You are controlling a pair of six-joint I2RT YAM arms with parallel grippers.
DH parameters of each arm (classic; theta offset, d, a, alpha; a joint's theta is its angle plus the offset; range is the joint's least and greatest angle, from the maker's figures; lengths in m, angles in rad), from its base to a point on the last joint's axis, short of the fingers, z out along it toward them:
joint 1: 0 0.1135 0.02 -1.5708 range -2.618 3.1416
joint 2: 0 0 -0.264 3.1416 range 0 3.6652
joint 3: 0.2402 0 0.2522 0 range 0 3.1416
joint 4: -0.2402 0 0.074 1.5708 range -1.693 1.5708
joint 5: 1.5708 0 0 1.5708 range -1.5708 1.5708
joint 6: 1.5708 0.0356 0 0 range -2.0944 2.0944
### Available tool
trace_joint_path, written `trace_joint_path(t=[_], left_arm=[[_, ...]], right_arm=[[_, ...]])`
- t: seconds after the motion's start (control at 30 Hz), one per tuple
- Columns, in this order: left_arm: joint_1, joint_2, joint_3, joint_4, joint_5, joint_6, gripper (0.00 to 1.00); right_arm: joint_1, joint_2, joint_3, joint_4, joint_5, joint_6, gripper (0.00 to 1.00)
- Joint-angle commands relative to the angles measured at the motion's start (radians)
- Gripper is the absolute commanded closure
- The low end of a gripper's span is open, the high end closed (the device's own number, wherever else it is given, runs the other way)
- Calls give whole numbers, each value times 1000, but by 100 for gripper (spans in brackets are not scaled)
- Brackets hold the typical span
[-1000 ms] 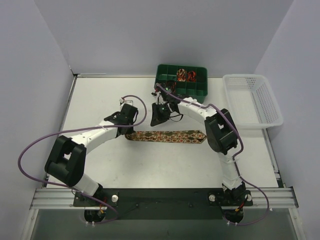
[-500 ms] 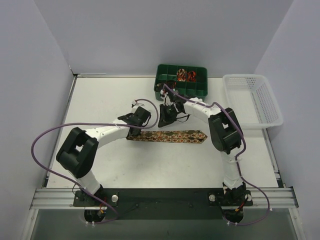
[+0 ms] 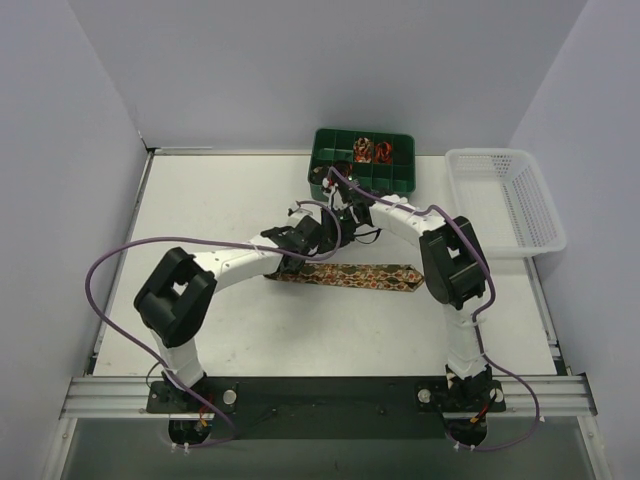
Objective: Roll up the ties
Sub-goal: Roll the tie at the center of the board.
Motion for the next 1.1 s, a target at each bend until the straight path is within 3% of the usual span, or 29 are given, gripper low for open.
trace_joint_path(t=[0.0,0.33,0.83,1.07], left_arm=[[-28,17,70,-69,-63,-26,43],[-80,-10,67,-39,-53,-52,42],[-87,28,-2,124,120,-113,43],[-38,10,-60,225,219,-144,43]], right_arm=[[-6,-38,-13,-19,6,-2,98],[-6,-19,-14,-19,13,-6,98],[-8,4,-16,-20,15,-11,98],[-9,7,-19,-20,15,-13,98]])
